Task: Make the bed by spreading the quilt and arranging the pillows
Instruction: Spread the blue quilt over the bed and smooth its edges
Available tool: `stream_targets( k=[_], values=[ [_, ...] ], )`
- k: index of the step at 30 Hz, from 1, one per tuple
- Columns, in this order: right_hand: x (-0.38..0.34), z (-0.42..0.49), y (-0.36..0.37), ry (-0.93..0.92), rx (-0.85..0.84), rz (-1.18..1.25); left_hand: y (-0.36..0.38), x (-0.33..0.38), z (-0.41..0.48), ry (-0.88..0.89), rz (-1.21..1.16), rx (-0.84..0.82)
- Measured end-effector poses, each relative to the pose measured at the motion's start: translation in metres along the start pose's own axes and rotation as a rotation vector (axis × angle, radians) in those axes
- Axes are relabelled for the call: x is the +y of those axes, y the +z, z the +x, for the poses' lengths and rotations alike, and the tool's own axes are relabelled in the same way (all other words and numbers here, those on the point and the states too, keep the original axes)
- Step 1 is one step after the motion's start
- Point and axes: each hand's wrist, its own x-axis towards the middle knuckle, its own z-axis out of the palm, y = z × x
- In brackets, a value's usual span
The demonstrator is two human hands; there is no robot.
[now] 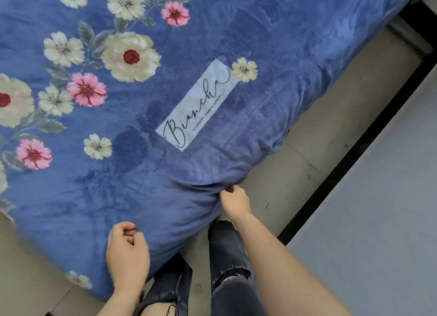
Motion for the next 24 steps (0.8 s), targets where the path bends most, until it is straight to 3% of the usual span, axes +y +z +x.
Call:
stream_targets(
  k=[4,6,8,11,14,16,18,20,22,24],
  values=[
    [0.017,-0.022,0.045,-0.028,-0.073,-0.051,-0.029,-0.049,0.017,-0.486,-0.132,0.32],
    [0.025,-0.031,0.063,-0.027,-0.064,-0.058,-0.04,-0.082,0.033,-0.852,-0.171,0.257],
    [0.031,-0.036,0.078,-0.027,-0.053,-0.038,-0.048,-0.117,0.044,-0.983,-0.262,0.064],
    [0.049,-0.04,0.107,0.089,-0.021,0.137,-0.06,-0.158,0.053,-0.978,-0.43,-0.378],
    [0.075,-0.049,0.138,0.287,-0.045,0.245,-0.068,-0.181,0.062,-0.874,-0.459,-0.646],
    [0.088,-0.05,0.165,0.357,-0.083,0.301,-0.065,-0.195,0.07,-0.76,-0.435,-0.647],
    [0.09,-0.052,0.194,0.366,-0.099,0.518,-0.062,-0.204,0.078,-0.661,-0.466,-0.625],
    [0.091,-0.047,0.222,0.286,0.034,0.655,-0.064,-0.213,0.09,-0.528,-0.441,-0.649],
    [0.104,-0.046,0.238,0.168,0.234,0.486,-0.075,-0.231,0.1,-0.378,-0.232,-0.711],
    [0.125,-0.057,0.241,0.19,0.304,0.285,-0.09,-0.249,0.1,-0.36,-0.073,-0.729]
  ],
)
